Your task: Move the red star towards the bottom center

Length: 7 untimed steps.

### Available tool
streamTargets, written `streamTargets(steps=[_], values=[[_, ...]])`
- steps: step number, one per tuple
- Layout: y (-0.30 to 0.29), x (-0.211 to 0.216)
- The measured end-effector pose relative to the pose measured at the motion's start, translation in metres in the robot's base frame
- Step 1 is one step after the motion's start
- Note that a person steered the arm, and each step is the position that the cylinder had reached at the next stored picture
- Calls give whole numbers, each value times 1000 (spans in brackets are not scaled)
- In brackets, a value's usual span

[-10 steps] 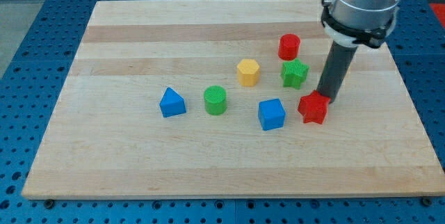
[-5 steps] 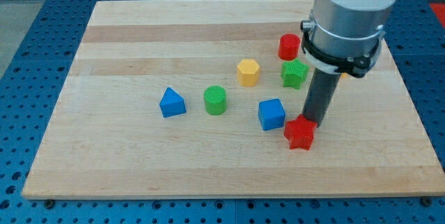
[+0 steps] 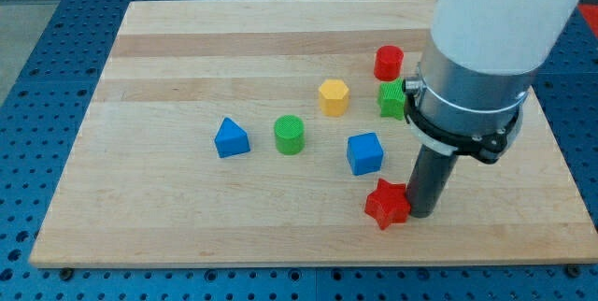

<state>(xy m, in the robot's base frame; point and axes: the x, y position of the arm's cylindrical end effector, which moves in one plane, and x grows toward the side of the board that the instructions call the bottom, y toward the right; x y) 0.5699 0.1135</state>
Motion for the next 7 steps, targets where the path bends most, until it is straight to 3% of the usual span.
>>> streamTargets(steps=[3,7], values=[[-8,0],[-63,0]])
